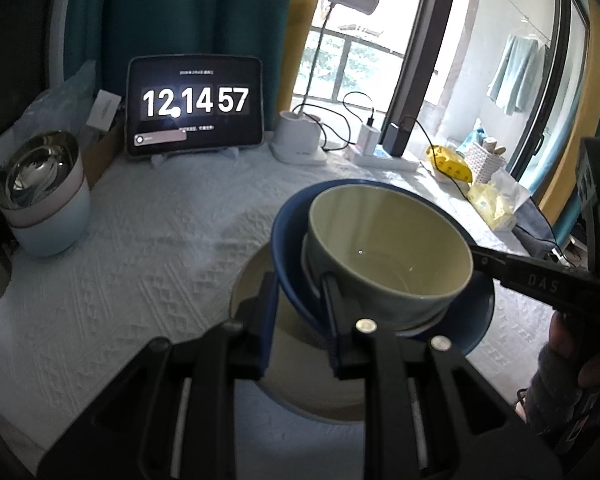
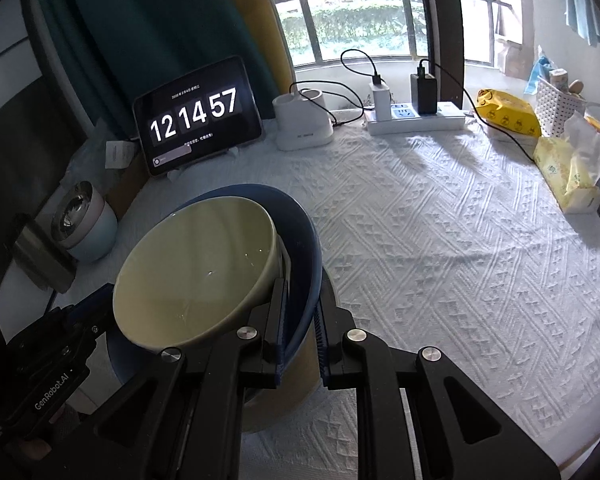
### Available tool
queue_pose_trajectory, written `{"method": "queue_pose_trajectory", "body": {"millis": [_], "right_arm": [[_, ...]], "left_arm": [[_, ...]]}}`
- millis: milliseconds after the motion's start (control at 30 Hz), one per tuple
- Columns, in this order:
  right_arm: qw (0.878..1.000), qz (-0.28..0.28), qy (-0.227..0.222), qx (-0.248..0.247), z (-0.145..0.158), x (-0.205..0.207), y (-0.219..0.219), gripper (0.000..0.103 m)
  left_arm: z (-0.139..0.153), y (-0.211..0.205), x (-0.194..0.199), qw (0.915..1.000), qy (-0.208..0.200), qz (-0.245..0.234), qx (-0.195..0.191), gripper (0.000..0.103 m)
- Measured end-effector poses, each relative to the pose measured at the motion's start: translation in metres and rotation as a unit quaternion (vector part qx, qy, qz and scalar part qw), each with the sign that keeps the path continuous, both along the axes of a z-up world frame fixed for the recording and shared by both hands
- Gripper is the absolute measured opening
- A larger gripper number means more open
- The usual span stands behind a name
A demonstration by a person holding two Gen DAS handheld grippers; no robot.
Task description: Organize plates and bowls
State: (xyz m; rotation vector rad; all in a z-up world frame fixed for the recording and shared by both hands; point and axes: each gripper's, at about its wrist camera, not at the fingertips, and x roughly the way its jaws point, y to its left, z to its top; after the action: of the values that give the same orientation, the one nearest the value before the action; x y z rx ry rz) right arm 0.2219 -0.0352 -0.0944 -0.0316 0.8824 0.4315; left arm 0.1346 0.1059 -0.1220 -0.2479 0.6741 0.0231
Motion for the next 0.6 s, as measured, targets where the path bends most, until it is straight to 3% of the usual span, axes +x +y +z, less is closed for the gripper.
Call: {"method": "queue_pose_trajectory", "body": {"millis": [600], "right_arm": [[1.0,0.0,0.008,0.011,-0.0084,0.003,0.0053,0.016]], "left_arm": [[0.0003,0.0039,-0.0001,0.9998,0.001,0.005,0.019,0.021]]}}
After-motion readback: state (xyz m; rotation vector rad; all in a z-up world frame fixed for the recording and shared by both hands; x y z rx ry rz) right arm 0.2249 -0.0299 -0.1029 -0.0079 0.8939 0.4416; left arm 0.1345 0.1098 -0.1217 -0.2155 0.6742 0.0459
